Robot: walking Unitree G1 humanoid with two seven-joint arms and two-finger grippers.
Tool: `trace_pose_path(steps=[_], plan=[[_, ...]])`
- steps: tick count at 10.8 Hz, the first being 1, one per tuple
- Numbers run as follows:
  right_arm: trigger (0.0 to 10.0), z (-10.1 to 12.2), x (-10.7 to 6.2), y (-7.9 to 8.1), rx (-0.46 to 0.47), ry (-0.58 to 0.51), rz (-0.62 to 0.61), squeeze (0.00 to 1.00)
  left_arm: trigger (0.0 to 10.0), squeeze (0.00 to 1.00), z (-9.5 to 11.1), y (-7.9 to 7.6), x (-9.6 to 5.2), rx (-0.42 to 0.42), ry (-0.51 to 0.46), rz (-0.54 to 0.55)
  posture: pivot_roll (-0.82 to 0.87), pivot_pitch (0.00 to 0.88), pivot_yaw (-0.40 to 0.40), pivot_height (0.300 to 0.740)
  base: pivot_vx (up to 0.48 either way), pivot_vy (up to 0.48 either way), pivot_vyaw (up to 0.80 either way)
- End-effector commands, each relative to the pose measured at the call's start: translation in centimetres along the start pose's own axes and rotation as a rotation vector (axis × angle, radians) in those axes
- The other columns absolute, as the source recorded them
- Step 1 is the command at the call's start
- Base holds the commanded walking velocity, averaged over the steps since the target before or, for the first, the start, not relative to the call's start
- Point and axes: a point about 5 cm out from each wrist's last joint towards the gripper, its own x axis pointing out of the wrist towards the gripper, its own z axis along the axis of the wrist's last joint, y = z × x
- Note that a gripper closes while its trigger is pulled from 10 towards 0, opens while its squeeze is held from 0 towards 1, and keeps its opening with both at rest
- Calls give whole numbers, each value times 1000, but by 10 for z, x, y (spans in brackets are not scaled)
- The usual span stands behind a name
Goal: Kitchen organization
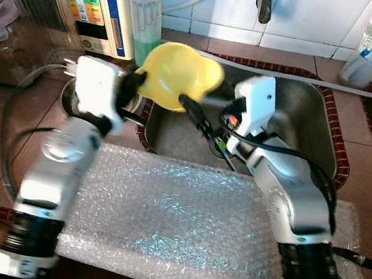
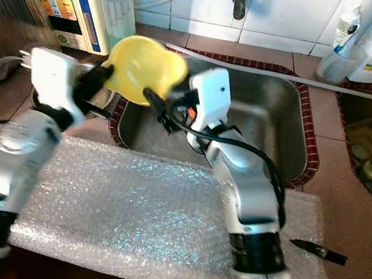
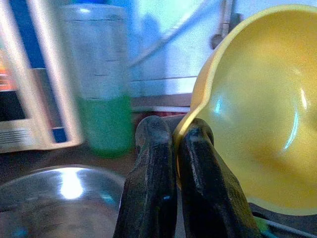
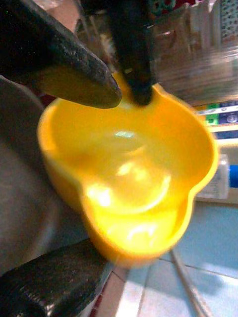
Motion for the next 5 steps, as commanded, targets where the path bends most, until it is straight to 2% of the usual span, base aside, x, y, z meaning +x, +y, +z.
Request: trace_pose_path(steps=[1,2,3,4,5], plan=[[10000,5,7,2,-35,-15,-11,0,0,0,8,-5,1,13,-35,-17,-138,196,66,740,0,0,0],[10000,5,11,-4,-50,-11,-65,0,0,0,12,-10,1,2,-58,-36,-135,196,66,740,0,0,0],[5333,4,13,-13,-62,-5,-127,0,0,0,12,-12,0,0,-60,-32,-132,198,64,740,0,0,0],[0,4,13,-19,-56,-5,-172,0,0,0,12,-12,-1,0,-59,-30,-128,197,63,740,0,0,0],[0,5,15,-24,-63,-3,-200,0,0,0,11,-10,-3,7,-61,-6,-127,197,60,740,0,0,0]])
